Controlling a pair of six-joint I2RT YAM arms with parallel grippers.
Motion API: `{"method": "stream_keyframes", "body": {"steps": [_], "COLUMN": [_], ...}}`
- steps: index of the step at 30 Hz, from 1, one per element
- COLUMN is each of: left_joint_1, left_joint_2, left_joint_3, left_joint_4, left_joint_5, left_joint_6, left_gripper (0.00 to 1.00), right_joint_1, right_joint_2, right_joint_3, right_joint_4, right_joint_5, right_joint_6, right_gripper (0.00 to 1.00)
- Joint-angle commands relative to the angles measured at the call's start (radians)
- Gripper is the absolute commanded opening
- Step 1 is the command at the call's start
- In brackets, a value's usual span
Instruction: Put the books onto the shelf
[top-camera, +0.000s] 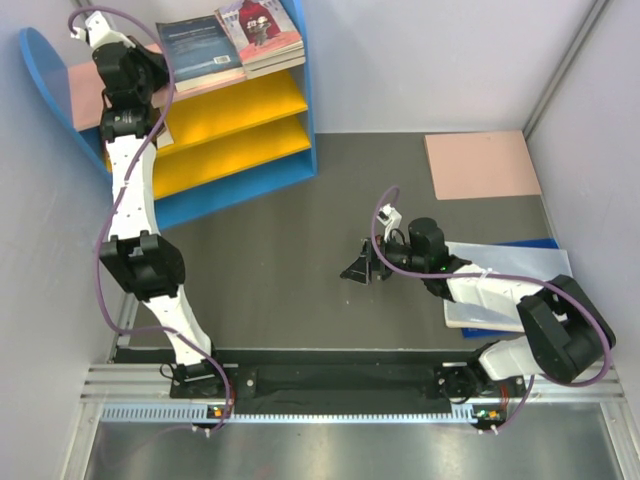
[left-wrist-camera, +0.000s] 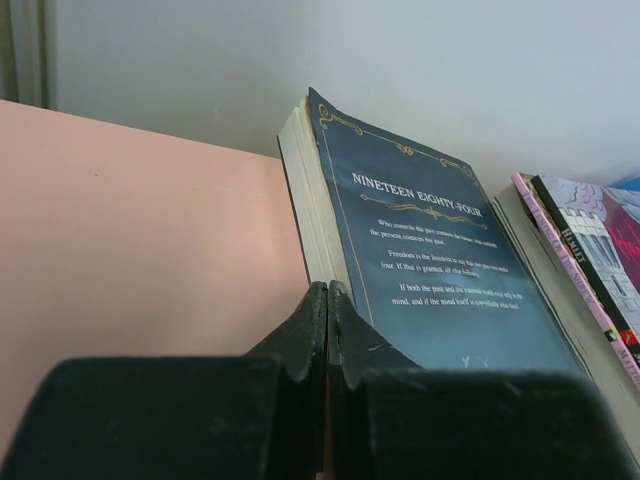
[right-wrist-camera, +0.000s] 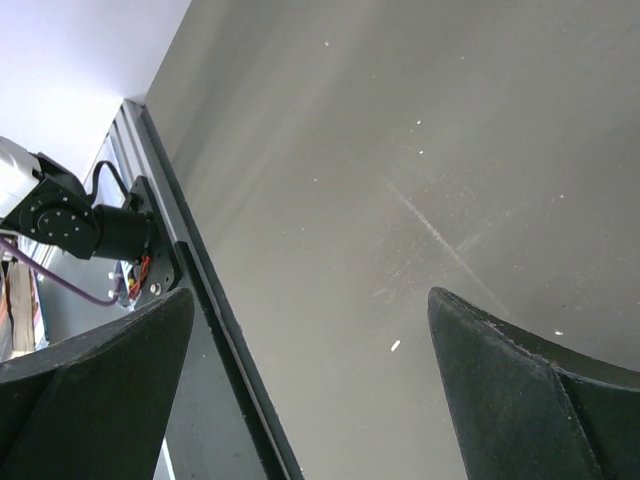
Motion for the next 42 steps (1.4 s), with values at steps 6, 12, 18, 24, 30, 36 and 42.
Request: {"method": "stream_keyframes", "body": {"steps": [6, 12, 18, 24, 30, 36, 42], "left_joint_1": [-0.002, -0.033, -0.260, -0.418, -0.459, -0.459, -0.458], "left_joint_2": [-0.096, -0.217, -0.354, -0.499, -0.637, -0.740, -0.779], "left_joint_3": [-0.071, -0.059, -0.142, -0.341, -0.622, -0.869, -1.079], "left_joint_4": [-0.188, -0.187, -0.243, -0.256, -0.296, -0.283, -0.272], "left_joint_5": [-0.087, 0.130, 0.163, 0.146, 0.095, 0.106, 0.063], "left_joint_6": [0.035, 0.045, 0.211, 0.281, 0.352, 0.337, 0.311], "left_gripper": [0.00, 0.09, 0.59, 0.82, 0.99, 0.99, 0.99], "right_joint_1": [0.016, 0.016, 0.015, 0.015, 0.015, 0.004, -0.037], "right_joint_2": [-0.041, -0.084, -0.113, -0.142, -0.170, -0.177, -0.170], "right_joint_3": [0.016, 0.053, 0.097, 0.102, 0.068, 0.039, 0.056], "right_joint_4": [0.015, -0.105, -0.203, -0.258, -0.278, -0.280, -0.344], "right_joint_5": [0.020, 0.064, 0.118, 0.150, 0.186, 0.222, 0.311], "right_joint_6": [-0.010, -0.071, -0.117, -0.140, -0.154, -0.151, -0.176], "right_gripper": [1.00, 1.00, 1.00, 0.99, 1.00, 1.00, 1.00]}}
